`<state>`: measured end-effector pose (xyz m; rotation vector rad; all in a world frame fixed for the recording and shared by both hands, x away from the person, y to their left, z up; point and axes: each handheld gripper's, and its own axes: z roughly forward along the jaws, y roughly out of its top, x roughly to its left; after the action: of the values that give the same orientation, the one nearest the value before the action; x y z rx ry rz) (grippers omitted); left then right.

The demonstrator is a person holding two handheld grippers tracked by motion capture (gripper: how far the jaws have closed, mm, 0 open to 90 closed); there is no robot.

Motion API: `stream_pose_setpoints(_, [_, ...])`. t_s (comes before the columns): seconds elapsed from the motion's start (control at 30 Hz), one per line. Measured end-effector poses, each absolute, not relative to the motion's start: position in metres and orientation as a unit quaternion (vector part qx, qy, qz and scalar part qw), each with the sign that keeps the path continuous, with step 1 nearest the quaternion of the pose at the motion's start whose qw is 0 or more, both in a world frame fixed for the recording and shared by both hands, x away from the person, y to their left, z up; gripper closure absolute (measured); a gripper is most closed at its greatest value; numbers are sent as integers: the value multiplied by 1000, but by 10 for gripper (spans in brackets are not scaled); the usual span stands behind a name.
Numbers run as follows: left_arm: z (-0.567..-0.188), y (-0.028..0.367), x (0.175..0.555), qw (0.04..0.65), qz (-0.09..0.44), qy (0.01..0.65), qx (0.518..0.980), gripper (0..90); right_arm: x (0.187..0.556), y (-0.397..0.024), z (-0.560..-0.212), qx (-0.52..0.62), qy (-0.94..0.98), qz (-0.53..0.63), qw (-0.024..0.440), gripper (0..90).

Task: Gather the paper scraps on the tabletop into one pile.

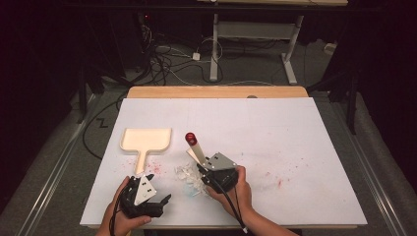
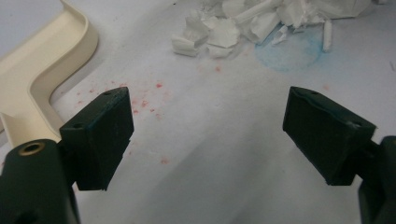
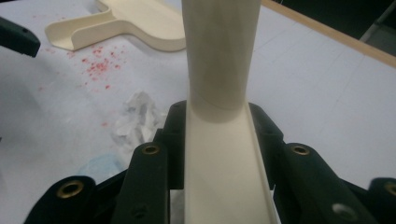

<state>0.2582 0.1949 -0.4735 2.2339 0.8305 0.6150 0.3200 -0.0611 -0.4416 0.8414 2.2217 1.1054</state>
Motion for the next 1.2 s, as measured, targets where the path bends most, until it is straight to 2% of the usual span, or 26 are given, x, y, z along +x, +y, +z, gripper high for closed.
stream_pose_setpoints(0.47, [-474, 194, 258, 326, 231, 319, 859, 155, 337, -135, -408, 298, 809, 452, 230, 680])
stream_pose_setpoints(0.67, [-475, 194, 258, 323, 232, 319, 860, 155, 327, -183, -394, 242, 829, 460, 206, 680])
stream_pose_setpoints(0.8, [-475, 193, 257, 322, 230, 315, 863, 155, 315, -205, -397, 239, 841, 448, 185, 680])
stream_pose_setpoints(0.97, [-475, 190, 257, 320, 229, 311, 865, 155, 300, -206, -411, 218, 864, 423, 162, 680])
stream_pose_setpoints(1.13, [-475, 189, 258, 320, 229, 307, 867, 155, 294, -182, -421, 198, 879, 412, 135, 680])
stream_pose_setpoints(1.2, [-476, 190, 259, 321, 228, 310, 865, 155, 291, -168, -423, 186, 883, 407, 139, 680])
